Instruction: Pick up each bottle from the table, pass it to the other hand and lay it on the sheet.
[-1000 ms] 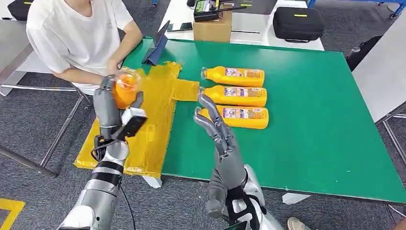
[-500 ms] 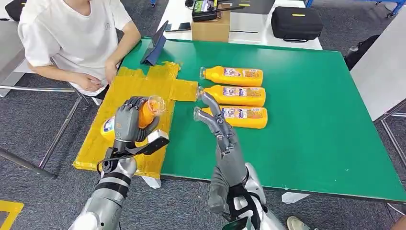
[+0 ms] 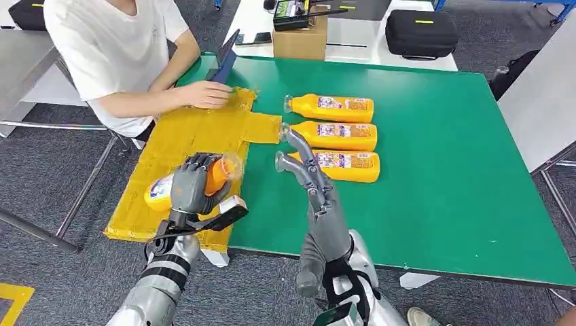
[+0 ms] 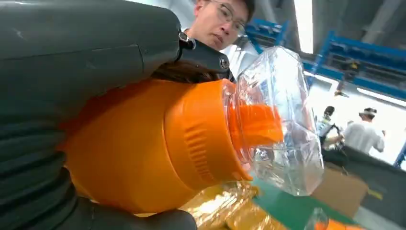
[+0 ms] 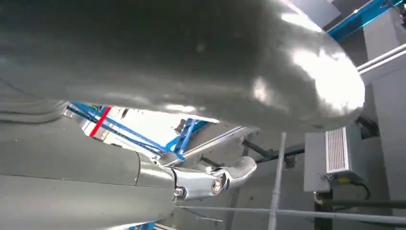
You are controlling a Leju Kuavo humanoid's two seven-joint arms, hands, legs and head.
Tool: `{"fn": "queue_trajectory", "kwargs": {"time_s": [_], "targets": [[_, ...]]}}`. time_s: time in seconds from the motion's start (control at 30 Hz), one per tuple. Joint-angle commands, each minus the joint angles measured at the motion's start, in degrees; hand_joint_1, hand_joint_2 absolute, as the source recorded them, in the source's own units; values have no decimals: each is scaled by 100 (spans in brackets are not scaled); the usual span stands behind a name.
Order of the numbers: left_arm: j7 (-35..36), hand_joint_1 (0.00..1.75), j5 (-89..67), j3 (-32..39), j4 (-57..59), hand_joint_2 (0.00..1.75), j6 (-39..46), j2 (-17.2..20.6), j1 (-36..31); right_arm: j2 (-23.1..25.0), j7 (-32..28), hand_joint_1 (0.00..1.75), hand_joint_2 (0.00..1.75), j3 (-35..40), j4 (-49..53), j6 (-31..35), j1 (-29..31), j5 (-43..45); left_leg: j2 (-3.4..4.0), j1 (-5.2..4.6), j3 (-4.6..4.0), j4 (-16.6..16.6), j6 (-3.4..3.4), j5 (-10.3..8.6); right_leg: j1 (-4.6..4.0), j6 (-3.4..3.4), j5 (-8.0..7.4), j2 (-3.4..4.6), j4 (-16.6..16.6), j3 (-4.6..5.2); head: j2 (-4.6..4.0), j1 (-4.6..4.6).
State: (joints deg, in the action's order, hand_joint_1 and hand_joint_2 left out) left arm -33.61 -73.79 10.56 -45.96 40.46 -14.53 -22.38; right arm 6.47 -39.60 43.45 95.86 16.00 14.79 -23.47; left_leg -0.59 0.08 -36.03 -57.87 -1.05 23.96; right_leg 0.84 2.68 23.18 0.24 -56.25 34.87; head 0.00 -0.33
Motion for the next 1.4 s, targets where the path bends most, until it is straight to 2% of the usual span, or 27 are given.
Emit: {"fn": "queue_trajectory", "kwargs": {"time_s": [0.03,0.23,0.33,0.4,0.43,0.47,0.5,0.57,0.67,0.97,1.03,1.2,1.33,1.4], "targets": [[-123,175,-130,346,832,175,-46,5,214,-229,-1,0,0,-138,-393,1,-12,-18,14,-2,39,13,3,9,0,-6,6,8,13,-35,0,-2],[-211,175,144,354,1380,175,-46,-78,155,-212,-27,0,0,-288,-536,35,-87,-63,18,1,63,17,7,14,-4,-12,6,9,18,-56,0,0],[-265,173,315,10,1700,175,-46,-103,266,-197,-40,0,0,-401,-618,143,-169,-114,19,1,70,15,6,14,-4,-11,6,12,15,-62,0,-2],[-379,150,625,-110,1765,175,-46,-148,383,-197,-40,0,0,-473,-662,167,-219,-185,13,0,77,19,6,15,-3,-11,10,4,18,-69,0,-2],[-366,108,718,-198,1861,175,-46,-151,383,-197,-40,0,0,-508,-677,179,-234,-206,8,-2,70,19,4,10,0,-7,7,1,18,-63,0,0],[-362,54,777,-227,1854,175,-46,-141,393,-194,-40,0,0,-522,-686,184,-240,-221,10,-3,61,13,2,9,1,-5,5,5,12,-56,0,0],[-322,24,932,-282,1964,175,-46,-144,367,-194,-40,0,0,-572,-709,201,-261,-245,10,-4,76,19,4,12,1,-7,8,3,17,-71,0,-2],[-304,3,1108,-366,2027,175,-76,-134,352,-199,-40,0,0,-639,-724,225,-295,-274,14,2,80,16,5,14,-4,-10,8,4,18,-76,0,-2],[-140,0,1465,-442,2020,175,-424,-141,373,-194,-40,0,0,-766,-751,266,-354,-328,8,4,72,13,7,12,-6,-12,8,-1,16,-70,0,0],[-98,0,1530,-465,2009,175,-473,-136,367,-187,-40,0,0,-805,-758,275,-363,-331,3,-1,59,9,3,8,-1,-6,4,1,10,-58,0,0],[-56,0,1989,-453,1945,175,-939,-169,347,-178,-40,0,0,-893,-796,277,-387,-368,6,1,65,10,4,10,-3,-9,5,3,12,-64,0,-2],[158,0,3514,-898,988,175,-2406,-256,416,-196,-40,0,0,-1104,-860,249,-455,-468,-11,2,72,8,5,6,-3,-10,8,-11,12,-76,0,-2],[309,0,4466,-1588,-419,175,-2956,-220,750,-212,-40,0,0,-1102,-874,271,-451,-455,-41,-1,92,6,3,8,1,1,16,-21,11,-103,0,-2],[97,0,5019,-1816,-987,175,-3071,-197,900,-213,-40,0,0,-1082,-888,306,-450,-445,-37,2,86,3,4,8,-3,-3,14,-18,10,-96,0,-2]]}}
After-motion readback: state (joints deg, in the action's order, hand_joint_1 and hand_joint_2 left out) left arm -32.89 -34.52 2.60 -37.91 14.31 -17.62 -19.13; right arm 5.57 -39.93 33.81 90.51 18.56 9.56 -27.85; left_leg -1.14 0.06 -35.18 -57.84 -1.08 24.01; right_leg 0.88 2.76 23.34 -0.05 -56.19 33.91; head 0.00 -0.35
